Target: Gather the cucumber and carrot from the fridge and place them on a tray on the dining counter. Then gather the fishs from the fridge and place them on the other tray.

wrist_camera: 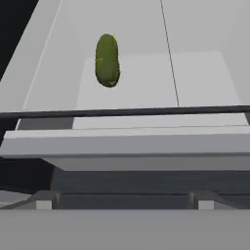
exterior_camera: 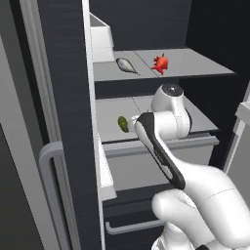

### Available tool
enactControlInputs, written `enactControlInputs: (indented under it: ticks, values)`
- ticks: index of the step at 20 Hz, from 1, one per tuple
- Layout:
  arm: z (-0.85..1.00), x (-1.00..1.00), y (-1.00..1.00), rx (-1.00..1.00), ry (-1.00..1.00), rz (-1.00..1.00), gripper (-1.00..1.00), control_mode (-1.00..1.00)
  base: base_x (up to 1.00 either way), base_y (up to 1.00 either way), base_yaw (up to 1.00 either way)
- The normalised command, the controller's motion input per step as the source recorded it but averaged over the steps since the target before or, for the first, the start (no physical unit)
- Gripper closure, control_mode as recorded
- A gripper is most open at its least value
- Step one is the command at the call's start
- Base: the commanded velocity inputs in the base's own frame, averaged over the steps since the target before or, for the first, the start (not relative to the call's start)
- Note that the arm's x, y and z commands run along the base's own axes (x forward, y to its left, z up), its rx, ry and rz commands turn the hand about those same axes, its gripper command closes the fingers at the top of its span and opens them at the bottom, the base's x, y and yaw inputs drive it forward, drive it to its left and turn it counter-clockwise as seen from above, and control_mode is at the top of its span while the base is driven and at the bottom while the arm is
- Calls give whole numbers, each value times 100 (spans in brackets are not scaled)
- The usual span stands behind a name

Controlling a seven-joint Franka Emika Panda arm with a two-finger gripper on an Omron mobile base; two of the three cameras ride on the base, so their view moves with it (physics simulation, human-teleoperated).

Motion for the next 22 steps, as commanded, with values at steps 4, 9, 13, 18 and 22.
enactControlInputs:
  ticks: [4, 9, 13, 18, 22]
  values:
    - [0, 66, 12, 0, 0, 8, -100, -100, 0, 0, 0]
    - [-14, 60, 13, 0, 0, 6, -100, -100, 0, 0, 0]
    - [-33, 39, 15, -4, 1, 5, -100, -100, 0, 0, 0]
    - [-28, 28, 7, -4, 0, 2, -100, -100, 0, 0, 0]
    - [-14, 28, 0, -2, 0, 0, -100, -100, 0, 0, 0]
